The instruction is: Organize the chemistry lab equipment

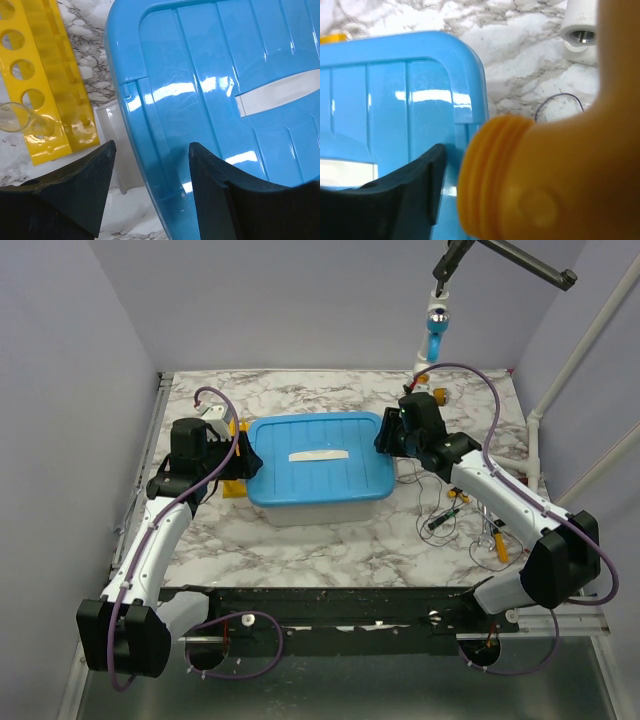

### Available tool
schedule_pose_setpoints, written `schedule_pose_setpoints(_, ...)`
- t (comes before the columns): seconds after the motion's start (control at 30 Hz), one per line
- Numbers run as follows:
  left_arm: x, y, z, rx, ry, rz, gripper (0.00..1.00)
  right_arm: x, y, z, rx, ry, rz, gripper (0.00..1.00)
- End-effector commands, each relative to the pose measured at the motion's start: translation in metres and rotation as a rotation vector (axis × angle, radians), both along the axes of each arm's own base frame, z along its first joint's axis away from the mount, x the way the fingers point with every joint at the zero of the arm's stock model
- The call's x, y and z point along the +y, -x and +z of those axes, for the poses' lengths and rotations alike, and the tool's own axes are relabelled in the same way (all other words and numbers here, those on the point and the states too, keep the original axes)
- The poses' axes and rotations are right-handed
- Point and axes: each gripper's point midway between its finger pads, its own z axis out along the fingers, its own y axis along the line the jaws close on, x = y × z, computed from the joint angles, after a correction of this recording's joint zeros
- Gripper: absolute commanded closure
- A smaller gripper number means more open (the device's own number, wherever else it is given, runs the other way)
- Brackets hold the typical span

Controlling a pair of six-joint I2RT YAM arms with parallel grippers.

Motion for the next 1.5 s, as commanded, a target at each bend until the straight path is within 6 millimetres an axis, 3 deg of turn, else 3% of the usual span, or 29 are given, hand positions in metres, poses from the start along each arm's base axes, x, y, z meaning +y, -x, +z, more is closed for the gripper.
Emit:
schedule_pose_setpoints(0.0, 0.004, -0.003, 0.003, -0.028, -0.027, 0.017, 0.38, -0.006, 0.009, -0.017, 0.057, 0.036, -0.007, 0.4)
schedule_pose_setpoints(0.1, 0.004, -0.004, 0.005, -0.039, -0.03, 0.02, 0.37, -0.006, 0.012, 0.002, 0.017, -0.003, -0.008, 0.22)
schedule_pose_setpoints(0.3, 0.006, -0.007, 0.017, -0.069, -0.065, 0.036, 0.35, -0.011, 0.02, 0.03, -0.051, -0.067, -0.015, 0.0)
schedule_pose_setpoints(0.83, 0.0, -0.007, -0.006, 0.007, -0.114, 0.013, 0.35, -0.018, 0.027, 0.008, -0.052, -0.565, 0.129, 0.0)
schedule_pose_setpoints(1.03, -0.004, -0.006, -0.01, 0.018, -0.111, -0.003, 0.38, -0.006, 0.038, -0.005, -0.048, -0.72, 0.22, 0.0)
schedule_pose_setpoints(1.2, -0.006, -0.006, -0.01, 0.022, -0.107, -0.012, 0.39, 0.005, 0.045, -0.001, -0.071, -0.825, 0.298, 0.0)
schedule_pose_setpoints(1.47, -0.01, -0.006, -0.012, 0.028, -0.104, -0.027, 0.4, 0.014, 0.044, -0.017, -0.021, -0.86, 0.35, 0.03)
